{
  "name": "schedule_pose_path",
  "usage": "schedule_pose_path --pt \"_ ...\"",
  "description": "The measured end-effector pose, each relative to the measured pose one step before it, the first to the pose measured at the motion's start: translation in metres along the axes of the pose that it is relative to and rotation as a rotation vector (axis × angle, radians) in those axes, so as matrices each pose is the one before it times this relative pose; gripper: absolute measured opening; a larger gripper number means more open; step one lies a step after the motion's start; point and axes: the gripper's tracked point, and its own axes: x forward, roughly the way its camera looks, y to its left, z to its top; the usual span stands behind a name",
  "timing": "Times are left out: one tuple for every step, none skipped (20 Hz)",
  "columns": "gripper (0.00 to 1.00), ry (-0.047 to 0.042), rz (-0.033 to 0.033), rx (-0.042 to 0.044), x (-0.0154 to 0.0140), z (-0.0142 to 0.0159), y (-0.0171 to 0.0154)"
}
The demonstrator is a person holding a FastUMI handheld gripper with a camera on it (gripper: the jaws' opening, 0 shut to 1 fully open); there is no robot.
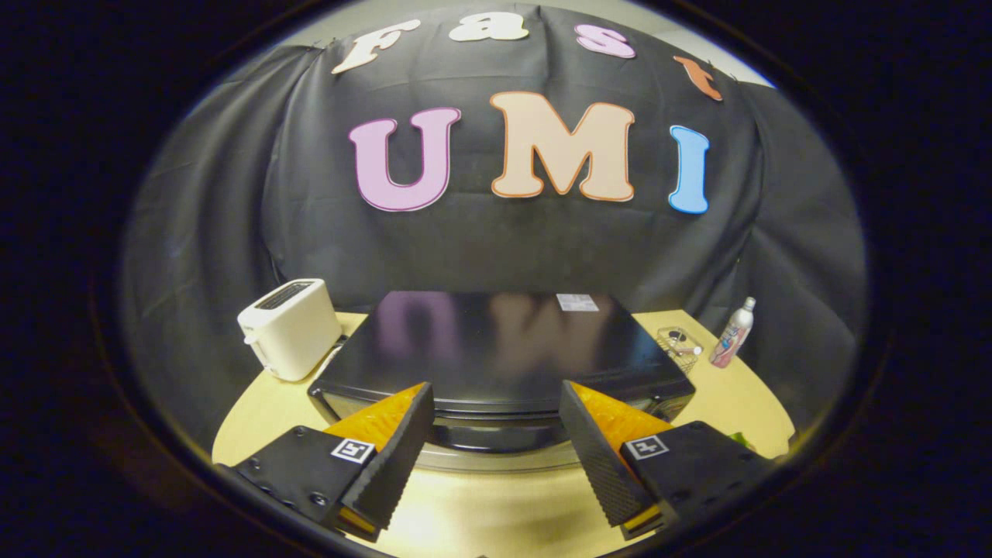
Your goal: Open the toaster oven, put the food inside, and close the toaster oven door.
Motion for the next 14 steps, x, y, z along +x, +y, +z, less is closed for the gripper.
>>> schedule_pose_path --pt "0.99 -0.01734 0.02039 0.02801 -0.00182 0.00181 0.00535" --pt "0.99 -0.01707 -0.01989 0.01710 0.00768 0.00122 -0.00125" --pt "0.98 -0.00256 0.00082 0.00406 0.00124 -0.00102 0.00060" --pt "0.98 -0.01948 0.00115 0.00283 0.00132 0.00091 -0.00109" --pt "0.97 -0.00632 0.00754 -0.00815 0.00060 -0.00026 0.00091" --pt "0.97 -0.01450 0.00936 -0.00888 0.00008 -0.00085 0.00105" --pt "0.97 -0.00835 0.01068 -0.00424 0.00006 -0.00021 -0.00048" --pt "0.97 -0.01367 0.00852 -0.00063 -0.00019 -0.00037 -0.00106" --pt "0.97 -0.00782 0.00777 -0.00074 -0.00099 -0.00006 -0.00030" --pt "0.97 -0.01398 0.00290 0.00193 0.00029 -0.00111 -0.00115" --pt "0.97 -0.00653 -0.00221 -0.00139 -0.00222 0.00013 -0.00107" --pt "0.96 -0.00610 -0.01063 -0.00258 -0.00215 -0.00088 -0.00285" --pt "0.96 -0.00298 -0.01682 -0.00328 -0.00244 -0.00069 -0.00276" --pt "0.95 -0.00374 -0.01666 0.00174 -0.00257 -0.00243 -0.00415"
